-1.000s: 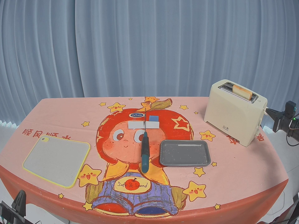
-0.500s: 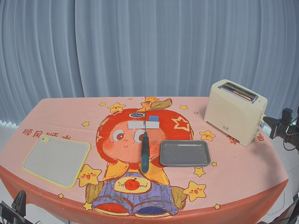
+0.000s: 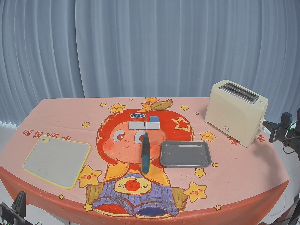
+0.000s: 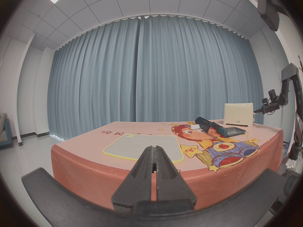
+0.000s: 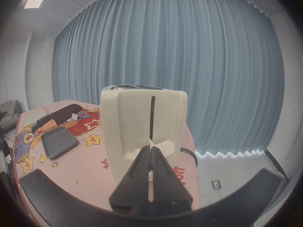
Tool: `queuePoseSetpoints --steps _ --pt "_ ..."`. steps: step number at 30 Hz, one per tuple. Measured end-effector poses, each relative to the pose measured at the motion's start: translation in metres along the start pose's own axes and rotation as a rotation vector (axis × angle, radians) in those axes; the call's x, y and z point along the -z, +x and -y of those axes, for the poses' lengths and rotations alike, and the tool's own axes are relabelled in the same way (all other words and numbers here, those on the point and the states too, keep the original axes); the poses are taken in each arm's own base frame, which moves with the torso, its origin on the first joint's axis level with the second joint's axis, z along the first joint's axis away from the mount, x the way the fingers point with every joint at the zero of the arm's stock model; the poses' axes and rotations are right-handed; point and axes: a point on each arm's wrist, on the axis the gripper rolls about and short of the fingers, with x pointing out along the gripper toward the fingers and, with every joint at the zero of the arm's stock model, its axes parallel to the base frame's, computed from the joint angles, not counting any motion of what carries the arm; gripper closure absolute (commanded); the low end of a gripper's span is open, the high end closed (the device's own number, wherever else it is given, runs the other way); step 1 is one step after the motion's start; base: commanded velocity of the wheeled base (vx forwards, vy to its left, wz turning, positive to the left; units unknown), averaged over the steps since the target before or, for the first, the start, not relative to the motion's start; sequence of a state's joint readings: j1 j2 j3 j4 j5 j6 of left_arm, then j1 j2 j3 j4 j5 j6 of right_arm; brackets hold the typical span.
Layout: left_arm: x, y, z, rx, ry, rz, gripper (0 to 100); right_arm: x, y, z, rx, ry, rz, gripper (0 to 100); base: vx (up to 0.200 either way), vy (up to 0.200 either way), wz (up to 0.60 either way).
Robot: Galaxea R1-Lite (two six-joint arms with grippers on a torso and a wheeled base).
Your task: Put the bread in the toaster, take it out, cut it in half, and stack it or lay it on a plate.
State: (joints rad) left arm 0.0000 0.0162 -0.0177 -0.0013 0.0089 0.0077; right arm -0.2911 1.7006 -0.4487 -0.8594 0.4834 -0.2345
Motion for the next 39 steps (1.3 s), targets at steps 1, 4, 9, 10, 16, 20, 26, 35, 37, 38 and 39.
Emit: queuePoseSetpoints --steps 1,4,9,10,16,20,26,35,37,38,39 --pt "0.000 0.000 0.000 0.000 0.000 0.000 100 0.000 0.000 0.000 0.000 0.001 -0.002 100 0.000 0.000 0.00" --pt "0.000 0.000 0.000 0.000 0.000 0.000 100 0.002 0.000 0.000 -0.002 0.004 -0.007 100 0.000 0.000 0.00" --pt "0.000 0.000 0.000 0.000 0.000 0.000 100 0.004 0.001 -0.001 -0.006 0.007 -0.016 100 0.000 0.000 0.00" --pt "0.000 0.000 0.000 0.000 0.000 0.000 100 0.004 0.001 -0.001 -0.005 0.007 -0.015 100 0.000 0.000 0.00" --pt "0.000 0.000 0.000 0.000 0.000 0.000 100 0.000 0.002 0.001 -0.004 0.003 -0.005 100 0.000 0.000 0.00" --pt "0.000 0.000 0.000 0.000 0.000 0.000 100 -0.003 0.003 0.002 -0.001 -0.001 0.004 100 0.000 0.000 0.00" --pt "0.000 0.000 0.000 0.000 0.000 0.000 100 -0.006 0.001 0.002 0.003 -0.005 0.014 100 0.000 0.000 0.00" --pt "0.000 0.000 0.000 0.000 0.000 0.000 100 -0.012 -0.008 -0.002 0.007 -0.020 0.043 100 0.000 0.000 0.00" --pt "0.000 0.000 0.000 0.000 0.000 0.000 100 -0.013 -0.010 -0.003 0.006 -0.023 0.049 100 0.000 0.000 0.00" --pt "0.000 0.000 0.000 0.000 0.000 0.000 100 -0.013 -0.012 -0.005 0.005 -0.023 0.049 100 0.000 0.000 0.00" --pt "0.000 0.000 0.000 0.000 0.000 0.000 100 -0.013 -0.014 -0.006 0.005 -0.023 0.049 100 0.000 0.000 0.00"
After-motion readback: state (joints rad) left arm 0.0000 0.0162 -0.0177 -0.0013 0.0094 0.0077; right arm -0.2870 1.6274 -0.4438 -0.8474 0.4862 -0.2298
